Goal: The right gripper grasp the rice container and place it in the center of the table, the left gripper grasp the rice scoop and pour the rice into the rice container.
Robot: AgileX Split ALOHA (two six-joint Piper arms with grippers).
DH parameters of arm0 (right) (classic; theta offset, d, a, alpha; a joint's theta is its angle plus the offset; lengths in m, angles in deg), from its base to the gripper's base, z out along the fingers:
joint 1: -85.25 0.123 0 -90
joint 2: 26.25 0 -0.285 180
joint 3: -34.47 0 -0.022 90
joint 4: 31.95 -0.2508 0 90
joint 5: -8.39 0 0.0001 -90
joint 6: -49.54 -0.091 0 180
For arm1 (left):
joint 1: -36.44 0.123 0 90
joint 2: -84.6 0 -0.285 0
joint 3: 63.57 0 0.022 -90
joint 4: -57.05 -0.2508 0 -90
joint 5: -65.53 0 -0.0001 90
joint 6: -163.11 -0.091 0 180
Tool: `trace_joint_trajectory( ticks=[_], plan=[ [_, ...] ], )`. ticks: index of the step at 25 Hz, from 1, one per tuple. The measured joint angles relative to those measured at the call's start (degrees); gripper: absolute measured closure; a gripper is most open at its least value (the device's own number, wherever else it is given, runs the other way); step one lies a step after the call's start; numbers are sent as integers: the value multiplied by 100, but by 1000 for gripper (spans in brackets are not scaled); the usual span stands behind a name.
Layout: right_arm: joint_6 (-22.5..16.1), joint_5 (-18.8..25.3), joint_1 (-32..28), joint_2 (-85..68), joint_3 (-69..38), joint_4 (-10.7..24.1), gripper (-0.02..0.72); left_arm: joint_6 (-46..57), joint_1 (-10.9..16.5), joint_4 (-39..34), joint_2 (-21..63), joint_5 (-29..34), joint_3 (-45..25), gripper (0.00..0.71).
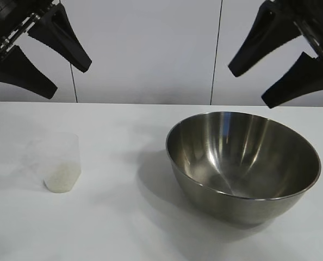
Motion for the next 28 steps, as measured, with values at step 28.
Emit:
trace_joint_trajectory(
  ticks=[28],
  plan=[
    [-1236,-1277,0,1968,523,2643,239,0,0,0,0,-26,0,203]
  ],
)
